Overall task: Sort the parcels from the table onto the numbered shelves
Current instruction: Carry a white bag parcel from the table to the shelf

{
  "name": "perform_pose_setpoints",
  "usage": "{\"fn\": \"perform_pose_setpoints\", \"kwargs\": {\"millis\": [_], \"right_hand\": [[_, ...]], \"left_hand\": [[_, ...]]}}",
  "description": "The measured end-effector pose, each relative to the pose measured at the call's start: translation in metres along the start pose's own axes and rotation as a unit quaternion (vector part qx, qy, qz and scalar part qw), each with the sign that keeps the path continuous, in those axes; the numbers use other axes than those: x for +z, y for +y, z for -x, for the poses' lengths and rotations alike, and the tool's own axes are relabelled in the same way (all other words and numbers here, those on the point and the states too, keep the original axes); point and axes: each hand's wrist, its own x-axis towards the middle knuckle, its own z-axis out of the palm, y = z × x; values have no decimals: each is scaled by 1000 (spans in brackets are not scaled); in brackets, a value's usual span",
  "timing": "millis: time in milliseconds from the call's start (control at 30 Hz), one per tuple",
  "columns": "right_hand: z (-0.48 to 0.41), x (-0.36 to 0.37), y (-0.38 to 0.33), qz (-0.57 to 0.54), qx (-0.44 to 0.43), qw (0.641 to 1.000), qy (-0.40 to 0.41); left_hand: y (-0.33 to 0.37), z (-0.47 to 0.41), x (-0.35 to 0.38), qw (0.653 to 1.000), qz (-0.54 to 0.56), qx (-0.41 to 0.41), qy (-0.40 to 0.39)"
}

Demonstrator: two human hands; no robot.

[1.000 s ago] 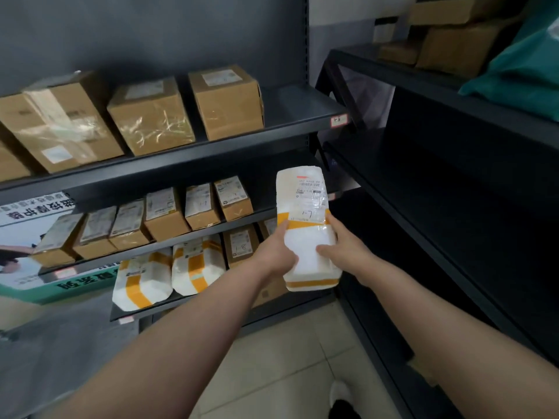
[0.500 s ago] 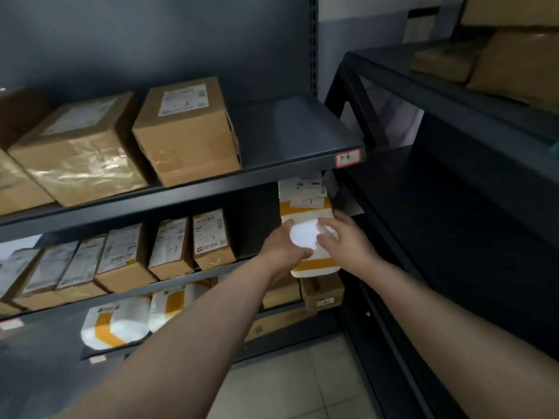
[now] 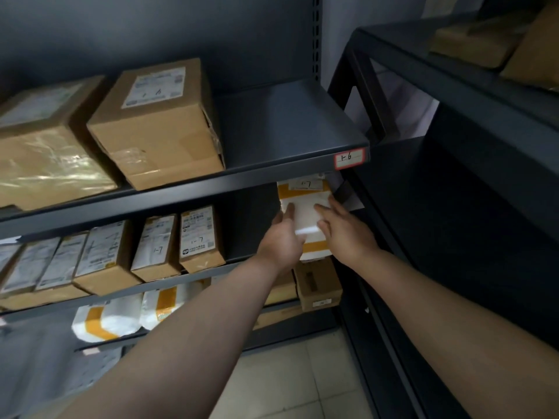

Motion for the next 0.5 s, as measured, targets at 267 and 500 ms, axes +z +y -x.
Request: {"fn": "perform_pose_setpoints", "kwargs": {"millis": [267, 500], "right_hand": [[36, -13, 2, 28, 8, 998, 53], [110, 0, -6, 95, 78, 992, 34]], "left_hand": [[-10, 22, -6, 997, 68, -35, 9], [-23, 66, -10, 997, -45, -23, -54]]}}
